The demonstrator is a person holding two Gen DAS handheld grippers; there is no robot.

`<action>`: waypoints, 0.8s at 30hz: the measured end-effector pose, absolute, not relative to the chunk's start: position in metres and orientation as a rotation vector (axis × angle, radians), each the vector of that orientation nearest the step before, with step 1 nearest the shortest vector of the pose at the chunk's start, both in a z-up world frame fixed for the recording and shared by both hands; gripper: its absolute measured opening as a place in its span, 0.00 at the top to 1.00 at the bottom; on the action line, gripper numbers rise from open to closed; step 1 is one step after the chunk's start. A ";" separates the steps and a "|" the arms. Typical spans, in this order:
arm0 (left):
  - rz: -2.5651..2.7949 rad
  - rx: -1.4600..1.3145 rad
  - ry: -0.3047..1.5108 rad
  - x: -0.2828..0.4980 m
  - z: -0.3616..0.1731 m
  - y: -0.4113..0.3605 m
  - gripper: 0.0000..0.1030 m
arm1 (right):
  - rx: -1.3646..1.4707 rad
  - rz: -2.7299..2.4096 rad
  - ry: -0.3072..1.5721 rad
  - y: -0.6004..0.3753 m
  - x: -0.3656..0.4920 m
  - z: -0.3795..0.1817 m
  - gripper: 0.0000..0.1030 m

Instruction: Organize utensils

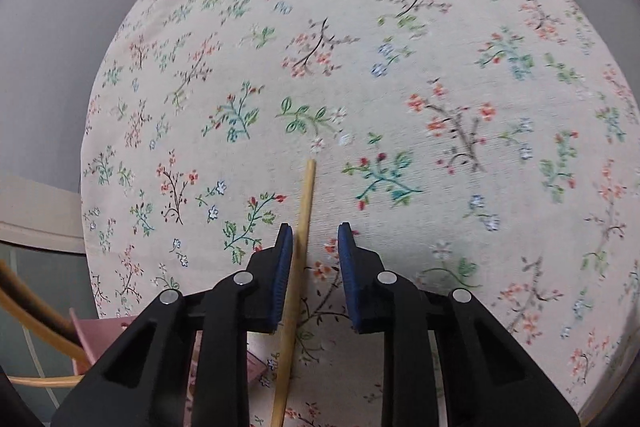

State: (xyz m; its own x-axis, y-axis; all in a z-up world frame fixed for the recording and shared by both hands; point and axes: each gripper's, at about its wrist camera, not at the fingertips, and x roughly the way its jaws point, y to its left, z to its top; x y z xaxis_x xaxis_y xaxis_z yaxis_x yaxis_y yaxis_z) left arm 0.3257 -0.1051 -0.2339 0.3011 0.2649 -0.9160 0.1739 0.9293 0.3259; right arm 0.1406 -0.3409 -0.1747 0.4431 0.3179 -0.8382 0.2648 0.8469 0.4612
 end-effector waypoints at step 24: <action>-0.161 0.405 1.057 0.240 -0.171 -0.134 0.94 | 0.534 0.006 1.056 -0.334 0.131 -0.151 0.95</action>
State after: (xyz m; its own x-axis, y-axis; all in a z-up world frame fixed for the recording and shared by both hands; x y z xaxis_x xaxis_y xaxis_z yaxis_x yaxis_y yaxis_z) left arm 0.2401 -0.1345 -0.1705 0.4884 0.0636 -0.8703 0.3193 0.9151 0.2461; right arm 0.1306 -0.3342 -0.1509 0.5049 0.2551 -0.8246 0.2458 0.8733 0.4206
